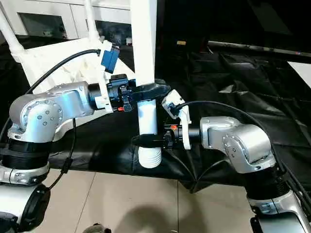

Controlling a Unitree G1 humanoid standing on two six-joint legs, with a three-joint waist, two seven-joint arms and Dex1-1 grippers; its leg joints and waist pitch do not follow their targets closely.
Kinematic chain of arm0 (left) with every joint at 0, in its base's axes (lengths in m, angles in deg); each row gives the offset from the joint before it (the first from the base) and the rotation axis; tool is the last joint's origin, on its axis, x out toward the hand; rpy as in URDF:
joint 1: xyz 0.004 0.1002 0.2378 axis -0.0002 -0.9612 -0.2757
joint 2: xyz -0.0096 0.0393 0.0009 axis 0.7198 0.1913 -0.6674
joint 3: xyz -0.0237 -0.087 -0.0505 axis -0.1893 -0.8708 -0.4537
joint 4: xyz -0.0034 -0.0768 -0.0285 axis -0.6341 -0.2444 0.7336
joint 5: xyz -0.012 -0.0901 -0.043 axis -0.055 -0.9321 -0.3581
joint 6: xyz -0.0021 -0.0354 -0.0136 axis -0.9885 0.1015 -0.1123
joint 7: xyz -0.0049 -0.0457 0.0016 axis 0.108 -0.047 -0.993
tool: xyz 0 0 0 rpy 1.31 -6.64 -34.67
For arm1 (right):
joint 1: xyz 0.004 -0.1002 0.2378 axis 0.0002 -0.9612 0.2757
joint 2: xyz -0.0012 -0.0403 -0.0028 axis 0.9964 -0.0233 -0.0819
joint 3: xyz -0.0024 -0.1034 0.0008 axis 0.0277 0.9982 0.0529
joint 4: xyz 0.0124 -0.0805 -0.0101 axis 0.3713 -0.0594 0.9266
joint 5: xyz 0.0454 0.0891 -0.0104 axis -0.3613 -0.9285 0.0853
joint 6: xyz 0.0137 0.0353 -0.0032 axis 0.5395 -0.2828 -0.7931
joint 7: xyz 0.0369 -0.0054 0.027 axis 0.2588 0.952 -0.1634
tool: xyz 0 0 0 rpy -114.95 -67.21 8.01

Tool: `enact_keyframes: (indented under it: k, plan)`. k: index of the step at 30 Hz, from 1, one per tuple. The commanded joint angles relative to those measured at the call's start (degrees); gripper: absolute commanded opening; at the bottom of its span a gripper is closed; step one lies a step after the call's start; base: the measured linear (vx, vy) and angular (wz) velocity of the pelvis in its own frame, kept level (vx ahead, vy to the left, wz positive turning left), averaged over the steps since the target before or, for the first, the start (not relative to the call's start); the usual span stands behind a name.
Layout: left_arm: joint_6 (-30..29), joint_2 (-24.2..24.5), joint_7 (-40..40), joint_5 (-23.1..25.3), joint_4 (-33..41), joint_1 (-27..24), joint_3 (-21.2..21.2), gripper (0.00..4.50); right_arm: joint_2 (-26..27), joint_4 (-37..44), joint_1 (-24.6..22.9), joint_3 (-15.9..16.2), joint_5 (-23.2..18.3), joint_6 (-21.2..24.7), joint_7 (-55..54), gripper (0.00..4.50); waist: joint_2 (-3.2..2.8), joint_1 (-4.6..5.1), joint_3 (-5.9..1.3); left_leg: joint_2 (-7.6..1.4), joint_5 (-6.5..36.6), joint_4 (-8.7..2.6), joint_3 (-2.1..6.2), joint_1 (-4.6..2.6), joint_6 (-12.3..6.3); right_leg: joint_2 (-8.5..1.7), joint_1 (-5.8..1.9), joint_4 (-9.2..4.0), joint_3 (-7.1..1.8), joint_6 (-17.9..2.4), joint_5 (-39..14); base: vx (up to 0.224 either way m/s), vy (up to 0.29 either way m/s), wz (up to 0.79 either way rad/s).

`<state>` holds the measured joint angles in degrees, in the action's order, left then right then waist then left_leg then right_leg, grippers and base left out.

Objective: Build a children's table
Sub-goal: Pick table leg

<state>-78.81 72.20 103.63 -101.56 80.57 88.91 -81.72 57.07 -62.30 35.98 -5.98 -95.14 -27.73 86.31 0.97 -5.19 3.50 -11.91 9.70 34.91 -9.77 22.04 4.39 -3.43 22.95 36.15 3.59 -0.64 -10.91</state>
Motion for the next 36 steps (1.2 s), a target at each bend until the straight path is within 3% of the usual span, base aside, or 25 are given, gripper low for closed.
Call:
enact_keyframes:
  k: [1,5,6,13,14,15,18,19,21,22,24,26,30,31,32,33,34,35,36]
  plan:
    - [0.4,0.1,0.9,-0.2,0.8,0.7,0.3,1.82,-0.6,-0.9,0.3,-0.4,0.6,0.7,-0.6,2.48,0.69,-0.12,-4.55,-0.74,4.5,-3.21,-0.19,-0.75,-0.24,-3.54,-3.56,-3.94,-2.63,-10.2,-7.1,0.0,0.0,0.0]
    - [0.6,0.1,0.9,0.0,0.8,0.7,0.3,1.82,-0.4,-0.7,0.3,-0.7,-0.1,1.6,-0.2,2.27,0.67,-0.12,-4.57,-0.73,4.5,-3.21,-0.18,-0.72,-0.29,-3.54,-3.6,-3.93,-2.63,-10.2,-7.1,0.0,0.0,0.0]
    - [0.7,0.2,1.0,0.1,0.7,0.7,0.5,1.82,-0.4,-0.7,0.2,-0.8,-0.1,1.6,-0.2,2.03,0.64,-0.11,-4.58,-0.76,4.4,-3.23,-0.16,-0.74,-0.27,-3.52,-3.56,-3.91,-2.61,-10.2,-7.0,0.0,0.0,0.0]
    - [1.6,-0.2,0.6,0.7,0.3,0.7,0.5,1.82,-0.2,-0.6,0.1,-1.2,-0.3,1.8,-0.7,1.91,0.57,-0.1,-4.57,-0.76,4.8,-3.22,-0.15,-0.77,-0.03,-3.56,-3.57,-3.96,-2.62,-10.2,-7.2,0.0,0.0,0.0]
    - [1.1,-0.9,-0.7,0.2,-0.5,1.0,-0.6,2.38,0.1,-0.7,0.0,-1.5,-0.2,1.5,-1.1,1.9,0.58,-0.1,-4.58,-0.77,4.7,-3.22,-0.14,-0.76,-0.07,-3.54,-3.58,-3.93,-2.62,-10.3,-7.1,0.0,0.0,0.0]
    - [0.9,-1.3,-1.5,0.0,-1.1,1.3,-1.2,2.52,0.3,-0.8,0.0,-1.7,-0.2,1.3,-1.4,1.9,0.59,-0.05,-4.53,-0.68,4.9,-3.17,-0.23,-0.72,-0.1,-3.5,-3.53,-4.04,-2.65,-10.3,-7.2,0.0,0.0,0.0]
    - [2.7,-2.8,-4.3,0.2,-3.4,2.1,-3.9,2.72,2.4,-1.7,-0.3,-4.0,0.3,-0.8,-4.2,1.9,0.58,-0.14,-4.56,-0.64,4.8,-3.18,-0.18,-0.69,-0.02,-3.6,-3.56,-4.1,-2.58,-10.6,-7.3,0.0,0.0,0.0]
    - [7.5,-4.6,-7.0,1.4,-3.8,2.0,-5.9,2.87,4.4,-2.2,-0.7,-6.2,0.4,-2.9,-6.6,1.9,0.77,-0.16,-4.56,-0.73,5.4,-3.21,-0.14,-0.62,0.05,-3.76,-3.63,-4.41,-2.57,-10.2,-8.4,0.0,0.0,0.0]
    - [10.7,-5.9,-9.2,2.2,-4.0,2.0,-7.3,2.96,5.6,-2.4,-0.9,-7.6,0.1,-4.0,-7.9,1.9,0.76,-0.15,-4.65,-0.78,5.2,-3.23,-0.07,-0.66,0.24,-3.69,-3.67,-4.21,-2.52,-10.1,-7.7,0.0,0.0,0.0]
    - [17.5,-8.6,-14.2,4.3,-4.3,1.8,-9.9,2.96,8.2,-2.5,-1.1,-10.3,-1.0,-5.3,-10.5,1.9,0.84,-0.07,-4.63,-0.79,5.1,-3.21,-0.11,-0.58,-0.01,-3.7,-3.65,-4.23,-2.57,-10.2,-7.0,0.0,0.0,0.0]
    - [20.8,-10.6,-17.5,4.5,-4.4,1.7,-12.2,2.99,10.4,-2.5,-1.3,-12.4,-1.6,-6.2,-13.5,1.9,0.89,-0.1,-4.73,-0.8,5.1,-3.17,-0.07,-0.62,-0.21,-3.79,-3.72,-4.25,-2.5,-10.1,-7.0,0.0,0.0,0.0]
    - [21.5,-11.8,-18.5,3.5,-3.2,1.0,-13.9,2.99,12.8,-2.1,-1.7,-14.3,-1.2,-8.2,-17.0,1.89,1.15,-0.08,-4.72,-0.71,4.4,-3.23,-0.12,-0.53,-0.42,-3.77,-3.74,-4.14,-2.52,-9.9,-6.5,0.0,0.0,0.0]
    - [23.0,-10.5,-18.2,6.3,0.5,-1.2,-12.6,2.99,15.9,-1.3,-2.5,-16.5,1.7,-13.2,-23.2,1.89,0.55,-0.06,-4.71,-0.85,4.2,-3.38,-0.03,-0.79,0.09,-3.64,-3.33,-4.04,-2.48,-8.9,-7.0,0.0,0.0,0.0]
    - [22.8,-9.5,-20.0,8.1,1.4,-1.9,-12.1,2.99,16.0,-0.7,-3.0,-16.4,3.7,-14.4,-25.2,1.89,0.35,0.02,-4.61,-1.0,4.9,-3.52,0.04,-0.91,0.91,-3.61,-3.2,-3.98,-2.46,-8.6,-7.4,0.0,0.0,0.0]
    - [22.3,-7.2,-22.3,12.1,2.4,-3.0,-10.3,2.99,15.6,0.3,-4.1,-15.7,6.9,-16.6,-27.3,1.89,0.45,0.17,-4.58,-0.88,5.0,-3.5,-0.05,-0.93,0.95,-3.43,-3.18,-4.06,-2.49,-8.4,-7.3,0.0,0.0,0.0]
    - [24.2,-4.5,-22.6,16.8,3.0,-4.6,-7.5,2.99,16.2,1.1,-5.2,-16.0,8.0,-18.9,-28.0,1.89,0.14,-0.06,-4.53,-0.99,5.5,-3.58,0.07,-1.05,1.37,-3.53,-3.03,-4.06,-2.53,-7.7,-7.5,0.0,0.0,0.0]
    - [25.8,-2.3,-22.9,20.7,3.5,-6.0,-5.1,2.99,16.7,1.7,-6.1,-16.2,9.0,-20.9,-28.7,1.89,0.16,0.1,-4.48,-1.08,6.1,-3.78,0.22,-0.88,1.4,-3.58,-3.05,-4.13,-2.58,-5.5,-8.5,0.0,0.0,0.0]
    - [30.9,4.0,-23.9,31.7,5.5,-12.2,0.8,2.99,18.3,5.1,-10.4,-16.6,12.6,-25.1,-32.2,1.89,0.14,0.17,-4.56,-0.92,6.2,-3.83,0.28,-0.89,1.52,-3.5,-3.09,-4.16,-2.53,-4.7,-8.8,0.0,0.0,0.0]
    - [32.1,4.1,-24.3,32.5,6.4,-15.0,0.4,2.99,19.0,6.8,-12.4,-16.8,13.4,-25.4,-33.8,1.89,-1.14,0.3,-4.49,-1.09,6.6,-3.88,0.38,-1.15,2.21,-3.47,-2.68,-4.34,-2.6,-3.2,-8.9,0.0,0.0,0.0]
